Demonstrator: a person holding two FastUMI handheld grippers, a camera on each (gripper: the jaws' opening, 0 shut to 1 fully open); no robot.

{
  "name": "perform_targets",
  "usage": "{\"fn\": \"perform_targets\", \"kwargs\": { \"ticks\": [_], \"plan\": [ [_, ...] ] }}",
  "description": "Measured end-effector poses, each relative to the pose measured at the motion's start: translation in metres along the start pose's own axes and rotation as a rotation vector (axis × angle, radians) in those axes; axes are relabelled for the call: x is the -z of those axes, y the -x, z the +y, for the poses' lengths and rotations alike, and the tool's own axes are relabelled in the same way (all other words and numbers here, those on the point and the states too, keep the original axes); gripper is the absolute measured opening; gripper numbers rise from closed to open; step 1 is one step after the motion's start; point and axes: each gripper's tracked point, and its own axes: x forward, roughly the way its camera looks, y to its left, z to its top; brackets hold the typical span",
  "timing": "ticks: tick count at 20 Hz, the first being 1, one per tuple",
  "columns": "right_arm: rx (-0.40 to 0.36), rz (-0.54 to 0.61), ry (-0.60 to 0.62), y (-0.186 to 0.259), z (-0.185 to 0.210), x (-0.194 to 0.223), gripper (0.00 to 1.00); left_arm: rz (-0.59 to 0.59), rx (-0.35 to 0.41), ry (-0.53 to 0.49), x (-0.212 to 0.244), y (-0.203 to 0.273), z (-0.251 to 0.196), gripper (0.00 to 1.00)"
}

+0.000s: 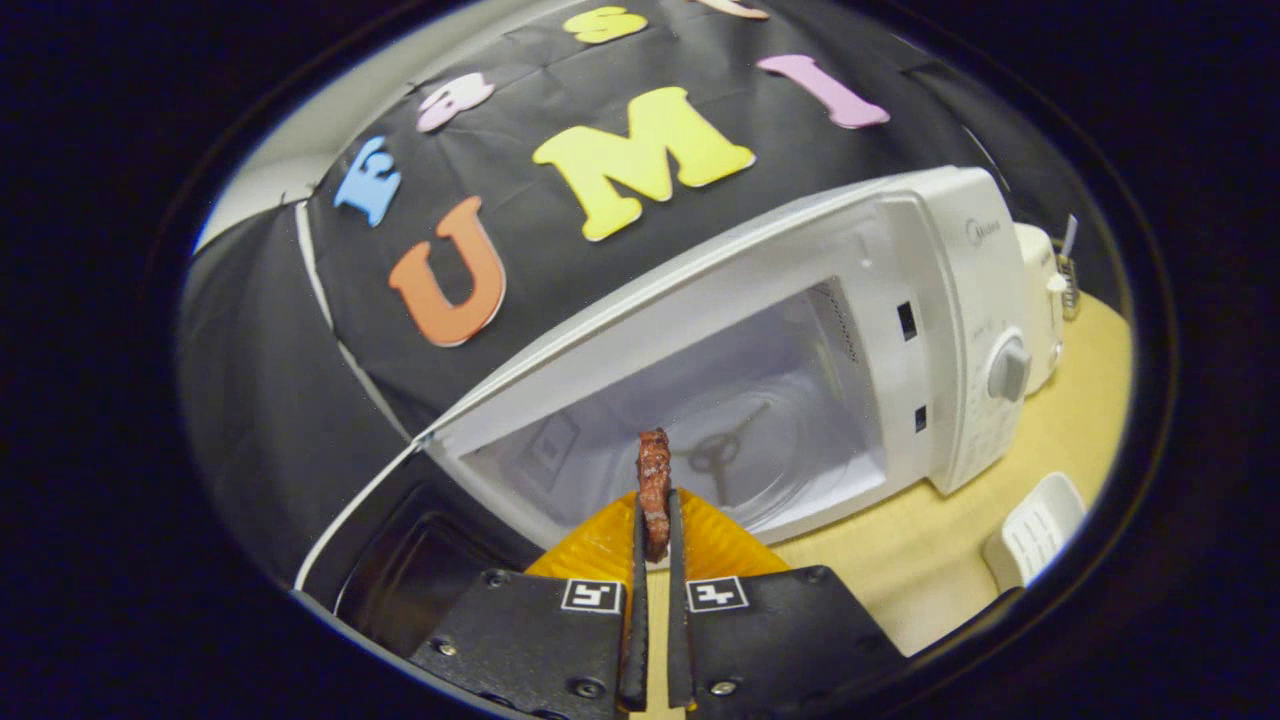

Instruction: Open the microwave oven with the left hand, put the food in, and close the microwave oven.

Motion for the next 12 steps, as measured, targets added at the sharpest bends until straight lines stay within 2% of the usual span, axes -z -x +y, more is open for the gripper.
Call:
{"fn": "perform_targets", "kwargs": {
  "ticks": [3, 7, 9, 10, 11, 12],
  "plan": [
    [0.021, -0.057, -0.094, -0.025, 0.003, -0.007, 0.11, 0.021, -0.033, -0.022, 0.003, 0.000, 0.010, 0.93],
    [0.011, -0.108, -0.233, -0.055, 0.000, -0.015, 0.11, 0.050, -0.051, -0.027, 0.007, -0.004, 0.014, 0.94],
    [0.011, -0.110, -0.248, -0.071, -0.001, -0.016, 0.12, 0.059, -0.055, -0.038, 0.009, -0.005, 0.013, 0.94],
    [0.028, -0.087, -0.220, -0.077, -0.004, -0.011, 0.02, 0.065, -0.057, -0.041, 0.011, -0.006, 0.013, 0.94],
    [0.062, -0.082, -0.176, -0.077, -0.012, -0.005, 0.17, 0.067, -0.054, -0.043, 0.011, -0.007, 0.010, 0.94],
    [0.062, -0.088, -0.158, -0.076, -0.013, -0.008, 0.28, 0.069, -0.050, -0.046, 0.011, -0.008, 0.008, 0.94]
  ]
}}
